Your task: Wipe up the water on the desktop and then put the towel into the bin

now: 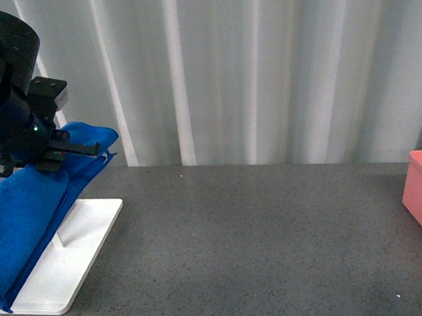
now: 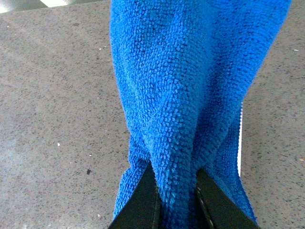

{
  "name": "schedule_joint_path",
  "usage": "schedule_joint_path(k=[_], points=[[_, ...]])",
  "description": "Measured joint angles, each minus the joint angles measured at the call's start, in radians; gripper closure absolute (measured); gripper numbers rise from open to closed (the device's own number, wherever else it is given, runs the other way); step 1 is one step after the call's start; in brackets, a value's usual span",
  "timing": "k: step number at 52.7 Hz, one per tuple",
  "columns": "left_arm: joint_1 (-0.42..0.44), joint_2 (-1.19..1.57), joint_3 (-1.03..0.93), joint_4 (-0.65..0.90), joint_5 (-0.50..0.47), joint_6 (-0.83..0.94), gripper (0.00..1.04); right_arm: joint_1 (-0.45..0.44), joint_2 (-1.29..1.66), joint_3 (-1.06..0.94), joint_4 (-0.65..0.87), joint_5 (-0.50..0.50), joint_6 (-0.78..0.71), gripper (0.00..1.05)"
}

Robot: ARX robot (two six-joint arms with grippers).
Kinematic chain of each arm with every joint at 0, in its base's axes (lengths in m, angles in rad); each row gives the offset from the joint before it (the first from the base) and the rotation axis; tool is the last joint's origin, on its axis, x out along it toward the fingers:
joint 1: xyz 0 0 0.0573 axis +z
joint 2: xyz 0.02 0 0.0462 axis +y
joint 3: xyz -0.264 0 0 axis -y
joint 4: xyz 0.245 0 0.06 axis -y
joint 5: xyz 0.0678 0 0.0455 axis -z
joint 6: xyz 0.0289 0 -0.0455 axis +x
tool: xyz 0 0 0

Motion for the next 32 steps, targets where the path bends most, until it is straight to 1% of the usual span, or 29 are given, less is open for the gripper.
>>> schedule_joint_path(k=[2, 7, 13, 18, 21, 25, 29, 32], points=[[-0.003, -0.006, 0.001, -0.002, 0.009, 0.000, 0.99, 0.000, 0.000, 0.000, 0.000, 0.000, 0.000, 0.07], [-0.023, -0.037, 0.006, -0.010, 0.047, 0.011, 0.99, 0.000, 0.000, 0.000, 0.000, 0.000, 0.000, 0.07], [-0.068, -0.124, 0.010, -0.011, 0.093, 0.026, 0.99, 0.000, 0.000, 0.000, 0.000, 0.000, 0.000, 0.07], [-0.132, -0.228, 0.014, -0.010, 0.141, 0.024, 0.99, 0.000, 0.000, 0.000, 0.000, 0.000, 0.000, 0.07], [-0.185, -0.292, 0.007, -0.006, 0.187, 0.003, 0.99, 0.000, 0.000, 0.000, 0.000, 0.000, 0.000, 0.07], [-0.227, -0.338, -0.014, -0.003, 0.225, -0.022, 0.99, 0.000, 0.000, 0.000, 0.000, 0.000, 0.000, 0.07], [-0.280, -0.383, -0.046, 0.009, 0.265, -0.074, 0.99, 0.000, 0.000, 0.000, 0.000, 0.000, 0.000, 0.07], [-0.340, -0.420, -0.089, 0.037, 0.304, -0.131, 0.99, 0.000, 0.000, 0.000, 0.000, 0.000, 0.000, 0.07]])
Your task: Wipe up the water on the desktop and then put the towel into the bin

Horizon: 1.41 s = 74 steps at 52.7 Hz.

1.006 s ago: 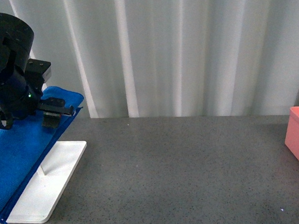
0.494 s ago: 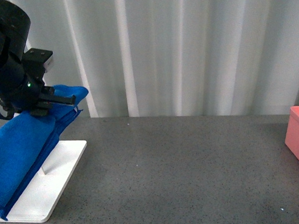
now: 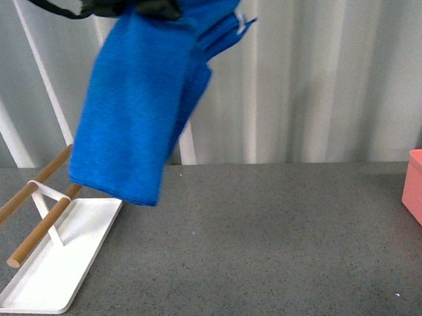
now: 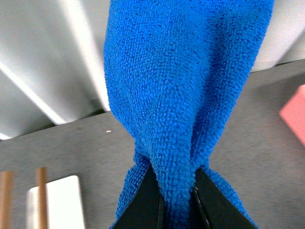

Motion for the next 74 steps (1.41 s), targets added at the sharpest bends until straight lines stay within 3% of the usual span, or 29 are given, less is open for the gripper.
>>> schedule_joint_path(k=[8, 14, 15, 17, 20, 23, 26, 30, 38, 55, 74], points=[[-0.169, -0.046, -0.108, 0.109, 0.072, -0.176, 0.99, 0.000, 0.000, 0.000, 0.000, 0.000, 0.000, 0.07], [-0.247, -0.043, -0.125, 0.167, 0.069, -0.243, 0.99, 0.000, 0.000, 0.000, 0.000, -0.002, 0.000, 0.07], [-0.256, -0.043, -0.125, 0.175, 0.068, -0.253, 0.99, -0.012, 0.013, 0.006, -0.020, -0.045, -0.016, 0.07], [-0.262, -0.043, -0.124, 0.181, 0.067, -0.265, 0.99, -0.083, 0.093, 0.060, -0.161, -0.272, -0.136, 0.07], [-0.270, -0.043, -0.121, 0.183, 0.063, -0.278, 0.99, -0.133, 0.226, 0.103, -0.285, -0.538, -0.338, 0.07], [-0.274, -0.043, -0.119, 0.183, 0.063, -0.287, 0.99, -0.121, 0.307, 0.109, -0.245, -0.673, -0.456, 0.07], [-0.271, -0.042, -0.119, 0.182, 0.059, -0.292, 0.99, -0.102, 0.391, 0.140, -0.129, -0.715, -0.476, 0.07], [-0.266, -0.042, -0.116, 0.180, 0.055, -0.293, 0.99, -0.088, 0.534, 0.205, 0.057, -0.717, -0.423, 0.07], [-0.267, -0.042, -0.113, 0.165, 0.060, -0.293, 0.99, -0.030, 0.741, 0.299, 0.243, -0.707, -0.277, 0.07], [-0.265, -0.042, -0.106, 0.154, 0.063, -0.295, 0.99, 0.128, 0.962, 0.322, 0.474, -0.619, 0.027, 0.07], [-0.272, -0.042, -0.090, 0.138, 0.068, -0.299, 0.99, 0.156, 1.240, 0.410, 0.655, -0.555, 0.096, 0.09]])
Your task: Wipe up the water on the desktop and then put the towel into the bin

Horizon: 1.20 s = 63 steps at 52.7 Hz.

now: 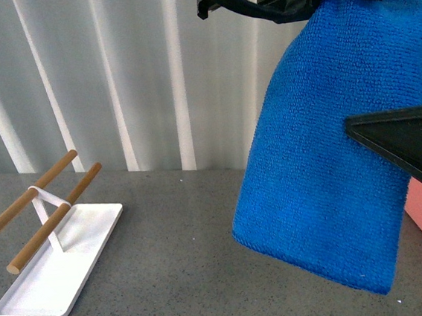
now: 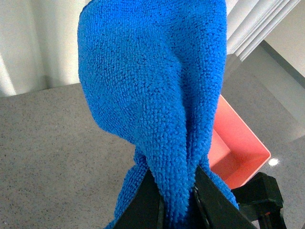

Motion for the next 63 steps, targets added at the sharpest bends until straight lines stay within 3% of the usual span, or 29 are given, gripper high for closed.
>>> schedule_joint_path(k=[3, 21, 31, 40, 52, 63], points=[[0.000, 0.000, 0.003, -0.001, 0.001, -0.001, 0.99, 0.016, 0.026, 0.017, 0.012, 0.012, 0.000, 0.20], [0.000, 0.000, 0.004, -0.003, 0.002, -0.008, 0.99, 0.103, -0.008, 0.014, 0.006, 0.036, -0.004, 0.67], [0.002, 0.000, 0.004, -0.005, 0.001, -0.010, 0.99, 0.088, -0.039, 0.005, -0.008, 0.028, -0.004, 0.98], [0.015, 0.000, 0.002, -0.004, 0.007, -0.022, 0.98, 0.043, -0.076, 0.005, -0.033, -0.005, -0.004, 1.01], [0.107, -0.053, -0.108, 0.020, 0.041, -0.032, 0.52, -0.038, -0.088, 0.008, -0.059, -0.023, 0.007, 1.01], [0.352, -0.229, -0.396, 0.071, 0.111, 0.016, 0.06, -0.105, -0.097, 0.039, -0.174, 0.002, 0.034, 1.01]])
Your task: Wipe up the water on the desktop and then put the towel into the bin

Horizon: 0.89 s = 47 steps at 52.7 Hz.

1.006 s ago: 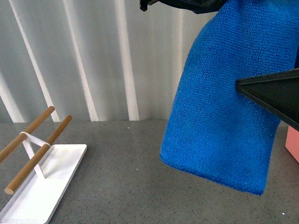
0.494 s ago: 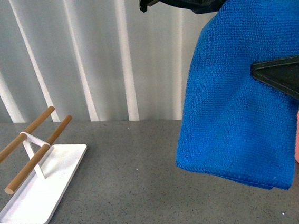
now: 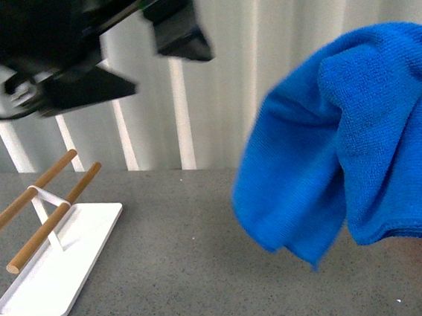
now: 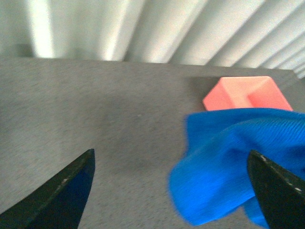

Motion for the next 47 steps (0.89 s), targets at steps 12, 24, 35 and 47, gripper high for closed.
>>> schedule_joint_path(k=[12, 24, 35, 47], points=[[0.259, -0.269, -0.411, -0.012, 0.145, 0.131, 0.07, -0.034, -0.002, 0.014, -0.071, 0.050, 0.002, 1.01], [0.526, -0.526, -0.650, -0.118, 0.339, 0.238, 0.07, -0.047, -0.001, 0.014, -0.079, 0.066, -0.001, 1.01], [0.660, -0.544, -0.833, 0.317, 0.181, 0.267, 0.22, -0.033, -0.011, 0.014, -0.081, 0.063, -0.001, 1.01], [0.576, -0.649, -0.996, 0.760, 0.016, 0.257, 0.63, -0.033, -0.022, 0.014, -0.093, 0.059, -0.004, 1.01]])
